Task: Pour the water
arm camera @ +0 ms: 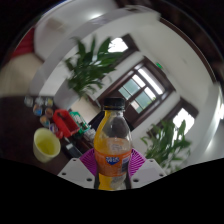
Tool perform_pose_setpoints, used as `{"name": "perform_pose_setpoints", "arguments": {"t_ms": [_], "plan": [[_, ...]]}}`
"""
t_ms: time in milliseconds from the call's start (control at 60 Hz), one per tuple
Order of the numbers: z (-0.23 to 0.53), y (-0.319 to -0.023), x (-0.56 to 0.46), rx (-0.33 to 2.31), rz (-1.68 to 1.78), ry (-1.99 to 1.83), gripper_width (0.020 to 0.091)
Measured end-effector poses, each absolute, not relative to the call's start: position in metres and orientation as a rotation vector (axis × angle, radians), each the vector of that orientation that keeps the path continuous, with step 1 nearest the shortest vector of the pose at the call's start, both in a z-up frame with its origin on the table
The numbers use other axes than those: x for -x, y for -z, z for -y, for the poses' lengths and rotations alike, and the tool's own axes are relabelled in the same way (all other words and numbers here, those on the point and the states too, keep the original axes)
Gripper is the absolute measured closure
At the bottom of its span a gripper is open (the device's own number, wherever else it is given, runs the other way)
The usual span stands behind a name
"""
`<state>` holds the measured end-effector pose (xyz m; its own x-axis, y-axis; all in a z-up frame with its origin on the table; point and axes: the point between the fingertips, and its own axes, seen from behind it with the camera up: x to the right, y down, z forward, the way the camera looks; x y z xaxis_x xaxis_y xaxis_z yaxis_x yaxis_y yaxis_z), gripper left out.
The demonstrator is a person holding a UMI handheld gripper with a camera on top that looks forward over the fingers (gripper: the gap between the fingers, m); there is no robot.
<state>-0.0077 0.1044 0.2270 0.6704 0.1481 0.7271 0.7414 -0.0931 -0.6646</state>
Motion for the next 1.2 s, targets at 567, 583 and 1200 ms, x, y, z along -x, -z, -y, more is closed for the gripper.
{"name": "perform_pose_setpoints", "arguments": {"t_ms": [567,583,1200], "plan": [[-0.121,-0.143,-0.053,1.721,0.093,-0.143,0.0751],[-0.121,-0.139,-0.053,1.721,0.098,-0.142,0.0747],[-0.108,-0.120,-0.057,1.774,0.103,-0.088,0.0298]]}}
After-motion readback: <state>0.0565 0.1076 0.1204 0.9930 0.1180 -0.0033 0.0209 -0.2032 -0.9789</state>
